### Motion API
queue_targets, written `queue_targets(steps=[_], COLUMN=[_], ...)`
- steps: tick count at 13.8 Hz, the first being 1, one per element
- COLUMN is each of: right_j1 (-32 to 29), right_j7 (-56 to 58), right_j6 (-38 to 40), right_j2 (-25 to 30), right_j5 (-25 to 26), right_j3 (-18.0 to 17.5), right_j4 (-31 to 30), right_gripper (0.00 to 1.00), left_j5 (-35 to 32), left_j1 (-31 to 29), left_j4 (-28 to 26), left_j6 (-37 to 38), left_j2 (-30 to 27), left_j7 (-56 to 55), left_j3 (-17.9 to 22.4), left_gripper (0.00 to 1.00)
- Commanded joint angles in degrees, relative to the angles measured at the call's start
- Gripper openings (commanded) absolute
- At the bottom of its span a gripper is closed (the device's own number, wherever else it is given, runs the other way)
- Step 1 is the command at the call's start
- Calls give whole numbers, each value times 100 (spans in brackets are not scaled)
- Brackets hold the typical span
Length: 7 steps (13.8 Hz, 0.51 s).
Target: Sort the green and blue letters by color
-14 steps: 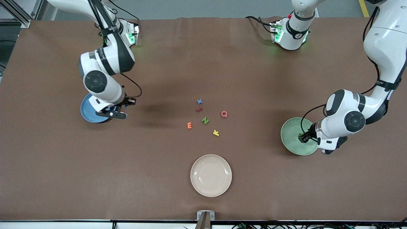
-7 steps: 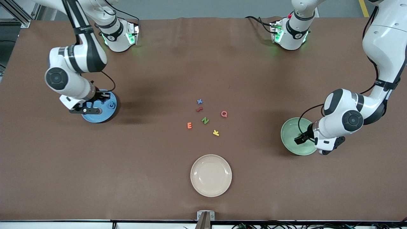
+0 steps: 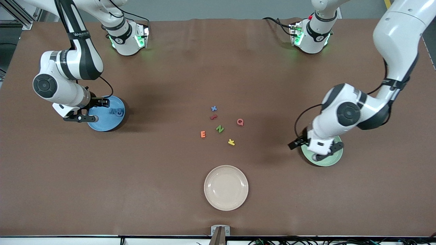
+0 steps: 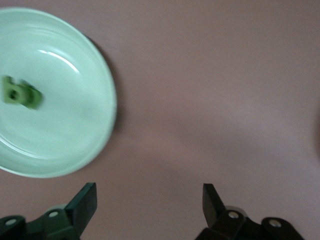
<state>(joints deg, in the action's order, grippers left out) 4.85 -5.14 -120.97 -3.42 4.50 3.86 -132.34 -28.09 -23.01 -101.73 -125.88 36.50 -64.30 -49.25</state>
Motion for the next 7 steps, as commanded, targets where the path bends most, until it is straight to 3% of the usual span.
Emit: queue_targets(steps=[1, 4, 7], right_j1=[357, 1357, 2228], right_j7=[-704, -2294, -3298], right_j6=[29, 29, -84], right_j2=[166, 70, -290], right_j5=[-19, -527, -1045], right_j3=[-79, -70, -70], right_j4=[-12, 356, 778], right_gripper=[100, 100, 100], left_j5=[-73, -3, 6], left_j1=[901, 1867, 2571], left_j4=[548, 855, 1251], left_j6=[134, 134, 134], left_j2=[208, 287, 673], left_j7=[-695, -1336, -2127], left_j3=[230, 695, 899], left_gripper=[94, 93, 88])
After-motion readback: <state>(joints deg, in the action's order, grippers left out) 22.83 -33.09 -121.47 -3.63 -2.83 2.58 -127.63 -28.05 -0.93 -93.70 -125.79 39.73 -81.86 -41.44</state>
